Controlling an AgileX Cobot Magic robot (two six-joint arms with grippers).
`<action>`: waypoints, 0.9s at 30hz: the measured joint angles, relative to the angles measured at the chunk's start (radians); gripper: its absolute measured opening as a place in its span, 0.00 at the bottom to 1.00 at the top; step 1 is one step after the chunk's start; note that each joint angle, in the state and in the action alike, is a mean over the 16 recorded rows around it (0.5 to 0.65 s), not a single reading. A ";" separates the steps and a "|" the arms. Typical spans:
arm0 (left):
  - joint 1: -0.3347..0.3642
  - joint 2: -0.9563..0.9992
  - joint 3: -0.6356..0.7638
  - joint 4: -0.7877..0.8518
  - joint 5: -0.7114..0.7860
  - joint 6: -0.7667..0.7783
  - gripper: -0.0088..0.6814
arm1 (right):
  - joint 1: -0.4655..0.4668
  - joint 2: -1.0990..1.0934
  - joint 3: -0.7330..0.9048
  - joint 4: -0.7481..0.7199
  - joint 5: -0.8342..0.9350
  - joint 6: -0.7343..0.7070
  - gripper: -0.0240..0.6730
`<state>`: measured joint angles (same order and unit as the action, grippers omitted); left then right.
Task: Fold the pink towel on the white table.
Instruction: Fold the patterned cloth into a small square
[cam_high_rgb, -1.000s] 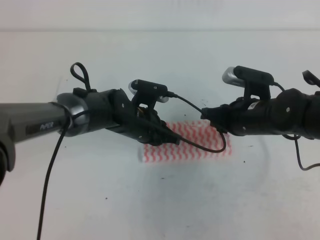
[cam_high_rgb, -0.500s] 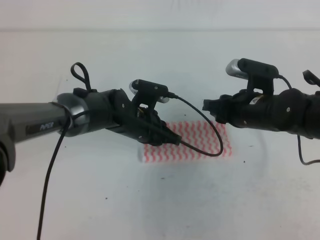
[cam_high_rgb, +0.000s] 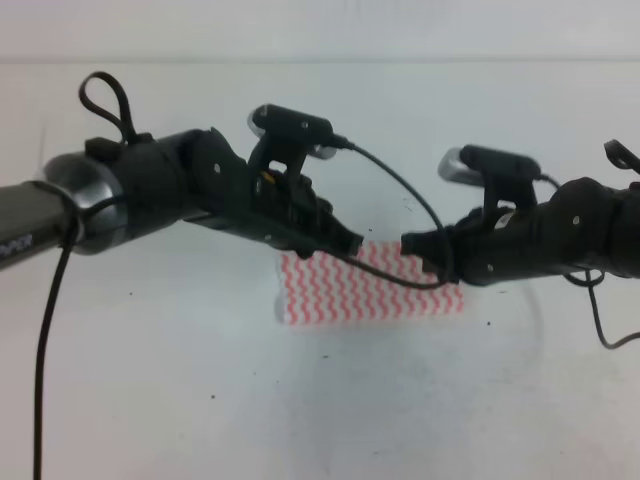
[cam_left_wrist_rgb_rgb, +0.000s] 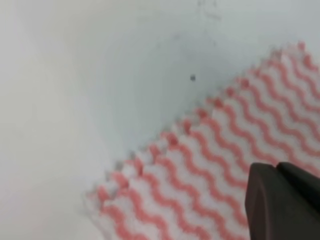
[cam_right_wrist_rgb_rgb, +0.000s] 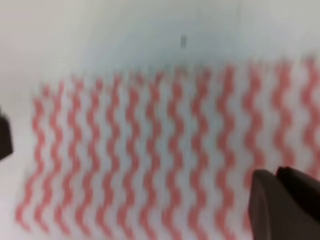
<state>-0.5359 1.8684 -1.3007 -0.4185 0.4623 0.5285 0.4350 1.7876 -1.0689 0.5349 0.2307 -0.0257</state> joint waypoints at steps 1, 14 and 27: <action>0.000 -0.002 0.004 0.000 0.005 0.001 0.01 | 0.000 0.000 0.000 -0.002 0.014 0.000 0.09; 0.000 0.016 0.051 -0.002 0.009 0.009 0.01 | 0.000 0.047 -0.001 -0.025 0.117 0.000 0.01; -0.001 0.004 0.054 -0.024 0.039 0.028 0.01 | 0.000 0.054 -0.002 -0.029 0.127 0.000 0.01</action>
<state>-0.5368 1.8722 -1.2468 -0.4421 0.5011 0.5569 0.4350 1.8419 -1.0711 0.5055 0.3579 -0.0257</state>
